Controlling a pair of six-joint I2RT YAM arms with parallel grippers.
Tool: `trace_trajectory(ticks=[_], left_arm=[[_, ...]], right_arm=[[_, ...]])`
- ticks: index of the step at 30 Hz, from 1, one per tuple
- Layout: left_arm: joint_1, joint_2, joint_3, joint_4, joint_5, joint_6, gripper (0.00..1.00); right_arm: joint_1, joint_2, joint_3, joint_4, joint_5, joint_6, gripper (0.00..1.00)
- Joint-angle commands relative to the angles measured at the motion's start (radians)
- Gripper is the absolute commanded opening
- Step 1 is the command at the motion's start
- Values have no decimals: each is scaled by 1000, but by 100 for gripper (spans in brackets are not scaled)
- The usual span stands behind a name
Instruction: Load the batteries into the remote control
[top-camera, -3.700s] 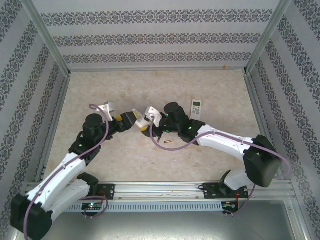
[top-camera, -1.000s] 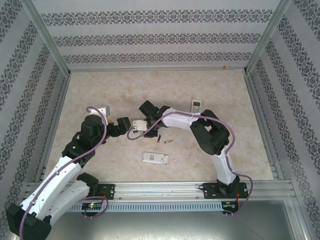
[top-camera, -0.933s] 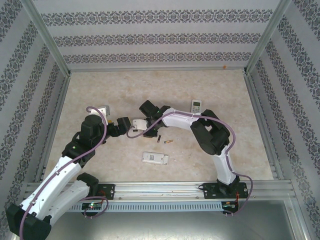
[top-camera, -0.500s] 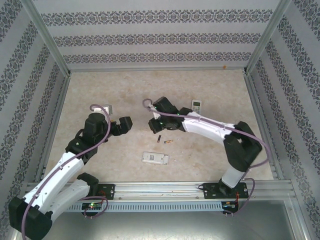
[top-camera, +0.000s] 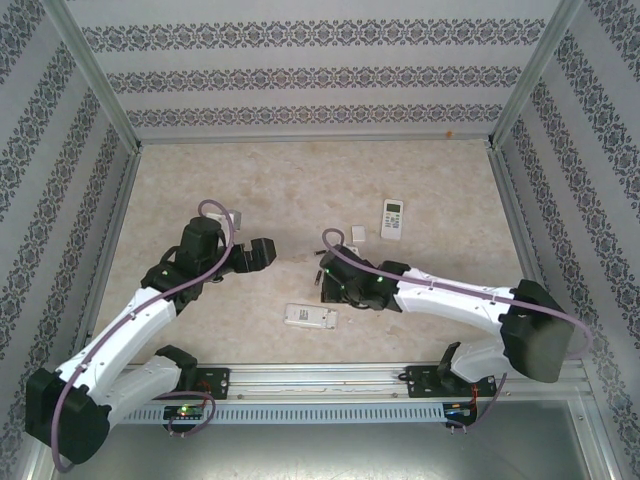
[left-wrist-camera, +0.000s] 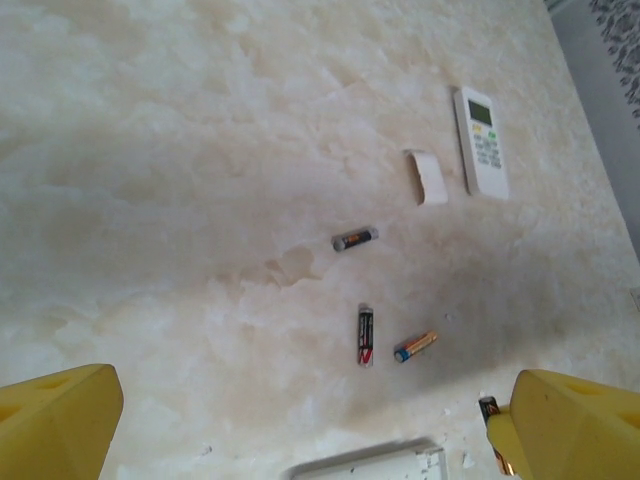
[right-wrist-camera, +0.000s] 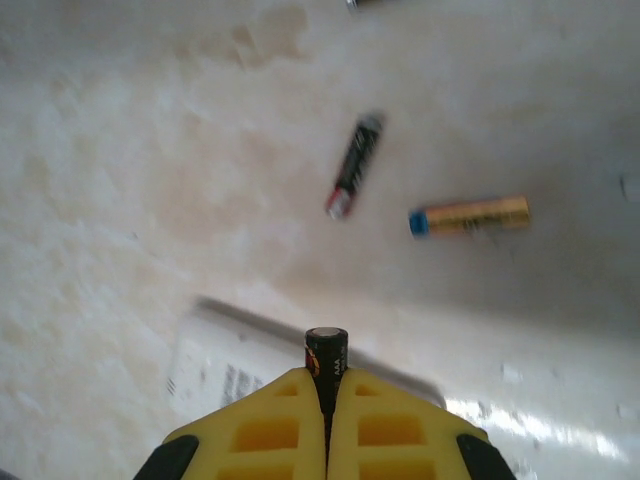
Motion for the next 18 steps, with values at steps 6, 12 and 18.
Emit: trace_trajectory(ticks=[6, 12, 18], left_arm=[[-108, 91, -23, 5, 39, -20, 100], [-130, 111, -36, 24, 21, -33, 100], [-131, 113, -43, 26, 19, -31, 100]], right_arm=[[70, -72, -77, -48, -22, 233, 0], [88, -1, -63, -19, -52, 255, 0], [88, 73, -48, 12, -67, 255, 0]])
